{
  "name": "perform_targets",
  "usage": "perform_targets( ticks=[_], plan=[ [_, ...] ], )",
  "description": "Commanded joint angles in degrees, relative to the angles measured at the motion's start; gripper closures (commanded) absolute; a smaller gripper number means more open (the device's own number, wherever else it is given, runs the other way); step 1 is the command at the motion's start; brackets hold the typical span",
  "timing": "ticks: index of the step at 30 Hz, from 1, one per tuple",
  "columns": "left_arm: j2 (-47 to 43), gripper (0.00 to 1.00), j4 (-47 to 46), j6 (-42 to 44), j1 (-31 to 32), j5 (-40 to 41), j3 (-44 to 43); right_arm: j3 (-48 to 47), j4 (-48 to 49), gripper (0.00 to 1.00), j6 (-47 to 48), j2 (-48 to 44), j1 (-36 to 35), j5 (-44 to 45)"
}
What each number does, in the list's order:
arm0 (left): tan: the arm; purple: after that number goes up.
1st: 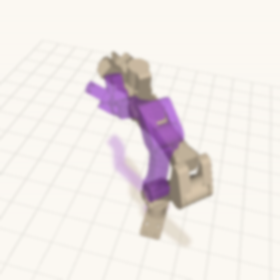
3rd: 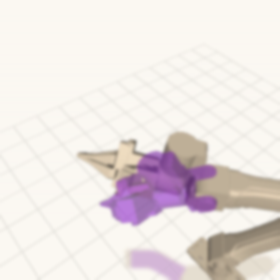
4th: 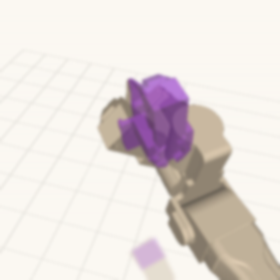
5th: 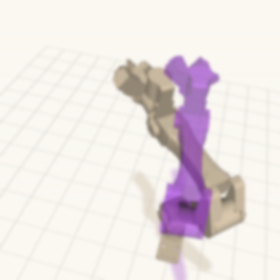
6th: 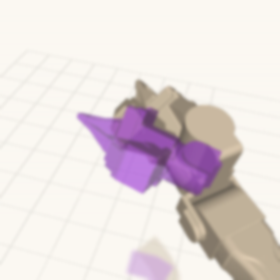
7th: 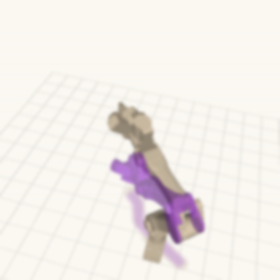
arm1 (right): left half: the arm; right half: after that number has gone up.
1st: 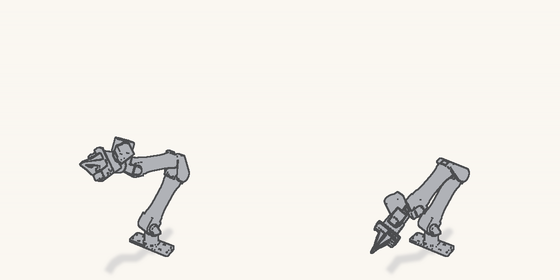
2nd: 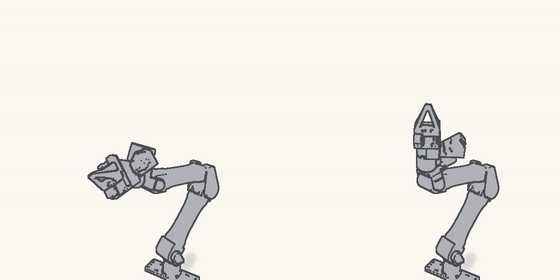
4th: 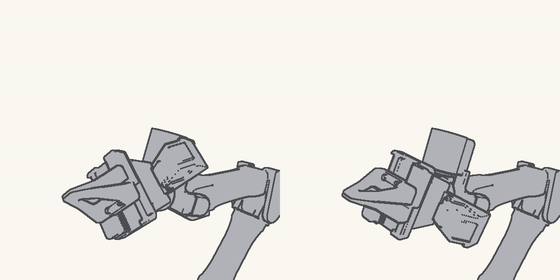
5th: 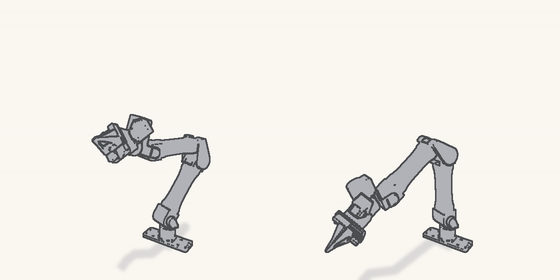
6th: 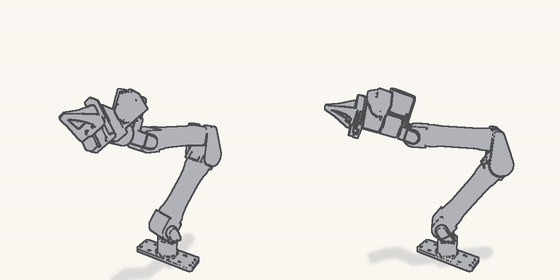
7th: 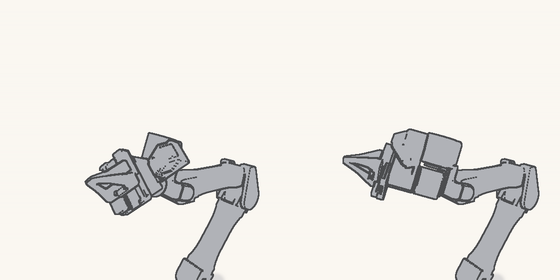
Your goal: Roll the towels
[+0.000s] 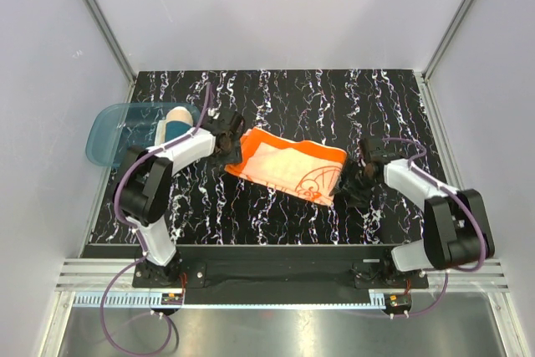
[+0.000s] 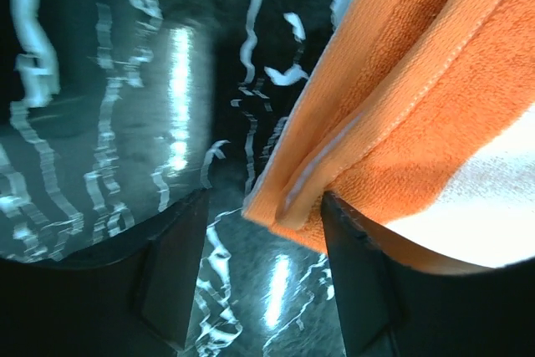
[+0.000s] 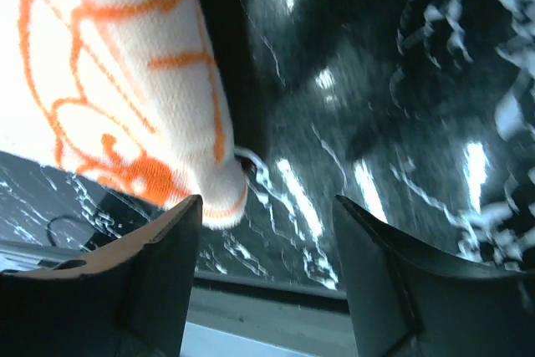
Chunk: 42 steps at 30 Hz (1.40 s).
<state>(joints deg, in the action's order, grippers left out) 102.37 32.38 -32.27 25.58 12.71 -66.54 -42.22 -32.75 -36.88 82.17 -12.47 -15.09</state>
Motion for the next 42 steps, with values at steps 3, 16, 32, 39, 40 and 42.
perform_targets(
  ticks=[3,16,32,39,40,42],
  plan=[
    [-3.23,0.37,5.05,2.74,-0.62,6.01,-9.12,-6.82,-10.48,0.30,1.37,-7.63,-0.45,6.39],
    [3.97,0.36,3.05,7.30,-0.36,-3.73,-23.62,-6.83,7.77,1.00,-1.17,-0.10,-2.20,-10.66],
    [23.49,0.49,-0.39,14.08,-0.18,-15.52,-36.64,0.73,16.67,1.00,-2.67,10.29,-5.72,-11.36],
    [25.25,0.58,-1.09,13.46,-0.10,-14.20,-35.41,1.26,17.55,1.00,-2.40,12.31,-5.72,-11.63],
    [25.25,0.58,-1.18,13.46,-0.10,-13.94,-35.41,1.26,17.81,1.00,-2.40,12.75,-5.64,-11.89],
    [25.25,0.61,-1.18,13.64,-0.10,-13.06,-35.23,1.43,18.07,1.00,-2.32,13.01,-5.64,-11.98]
  ],
)
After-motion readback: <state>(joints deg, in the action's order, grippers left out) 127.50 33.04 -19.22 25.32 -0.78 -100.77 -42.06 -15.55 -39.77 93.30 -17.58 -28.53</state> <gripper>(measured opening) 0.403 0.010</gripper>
